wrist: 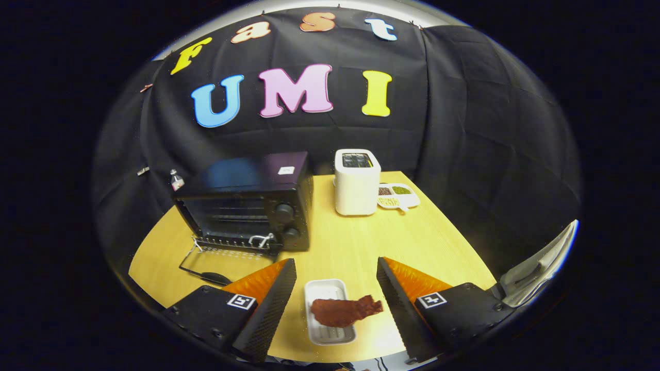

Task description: Open the toaster oven, put the food inside, and close the toaster oven door.

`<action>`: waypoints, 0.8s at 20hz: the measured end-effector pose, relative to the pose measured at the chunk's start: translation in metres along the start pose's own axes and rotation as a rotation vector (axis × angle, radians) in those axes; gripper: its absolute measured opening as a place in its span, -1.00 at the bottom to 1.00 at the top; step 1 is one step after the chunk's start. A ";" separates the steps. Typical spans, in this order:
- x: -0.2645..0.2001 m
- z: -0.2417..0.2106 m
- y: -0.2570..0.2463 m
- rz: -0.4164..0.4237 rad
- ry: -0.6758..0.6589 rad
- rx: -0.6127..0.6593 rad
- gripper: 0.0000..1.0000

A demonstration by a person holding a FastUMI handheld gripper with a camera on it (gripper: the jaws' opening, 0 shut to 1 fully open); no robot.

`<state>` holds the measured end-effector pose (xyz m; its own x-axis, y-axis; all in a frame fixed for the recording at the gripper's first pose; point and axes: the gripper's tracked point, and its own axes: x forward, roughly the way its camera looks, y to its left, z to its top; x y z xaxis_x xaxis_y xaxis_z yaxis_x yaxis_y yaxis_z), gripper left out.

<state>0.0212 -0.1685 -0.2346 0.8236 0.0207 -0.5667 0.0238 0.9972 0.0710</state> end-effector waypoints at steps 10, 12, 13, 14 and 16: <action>0.039 -0.096 -0.025 0.241 0.392 0.238 0.97; 0.043 -0.112 -0.026 0.269 0.468 0.278 0.92; 0.045 -0.115 -0.029 0.271 0.489 0.299 0.77; 0.046 -0.116 -0.028 0.287 0.503 0.323 0.65; 0.048 -0.110 -0.022 0.327 0.518 0.367 0.39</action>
<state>-0.0020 -0.1813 -0.3542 0.4484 0.4371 -0.7797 0.0852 0.8474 0.5241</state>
